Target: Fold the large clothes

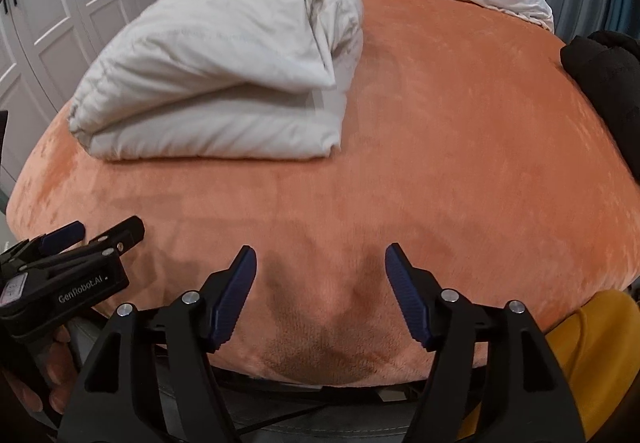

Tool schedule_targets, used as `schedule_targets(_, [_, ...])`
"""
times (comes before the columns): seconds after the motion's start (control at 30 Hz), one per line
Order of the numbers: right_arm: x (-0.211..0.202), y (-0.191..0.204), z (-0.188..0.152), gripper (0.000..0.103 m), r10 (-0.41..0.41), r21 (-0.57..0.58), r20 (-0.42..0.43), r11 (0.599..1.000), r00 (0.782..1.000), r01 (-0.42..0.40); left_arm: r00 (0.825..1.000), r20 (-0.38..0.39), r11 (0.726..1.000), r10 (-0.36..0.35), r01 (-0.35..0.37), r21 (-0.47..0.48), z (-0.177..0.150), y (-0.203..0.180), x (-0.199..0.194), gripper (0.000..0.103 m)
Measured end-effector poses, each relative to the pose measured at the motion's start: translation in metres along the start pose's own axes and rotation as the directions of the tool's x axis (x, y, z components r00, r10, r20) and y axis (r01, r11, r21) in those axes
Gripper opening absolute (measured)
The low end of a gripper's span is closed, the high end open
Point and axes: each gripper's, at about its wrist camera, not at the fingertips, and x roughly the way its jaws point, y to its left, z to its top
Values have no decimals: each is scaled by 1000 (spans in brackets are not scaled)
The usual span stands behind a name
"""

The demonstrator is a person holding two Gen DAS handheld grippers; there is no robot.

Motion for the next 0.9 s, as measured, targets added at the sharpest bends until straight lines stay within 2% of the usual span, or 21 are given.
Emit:
schedule_targets(0.1, [8, 0, -5, 69, -12, 7, -2, 1000, 1000, 12, 999, 41, 999, 23, -25, 40, -7, -5, 0, 88])
schedule_targets(0.3, [13, 13, -14, 84, -37, -38, 49, 999, 998, 39, 996, 81, 997, 36, -41, 63, -14, -11, 3, 96])
schedule_targets(0.6, [15, 16, -25, 89, -46, -34, 114, 998, 992, 50, 988, 146, 996, 59, -67, 54, -22, -12, 7, 98])
schedule_targets(0.9, [18, 10, -23, 92, -39, -29, 113, 999, 993, 43, 984, 166, 996, 65, -74, 48, -18, -8, 10, 98])
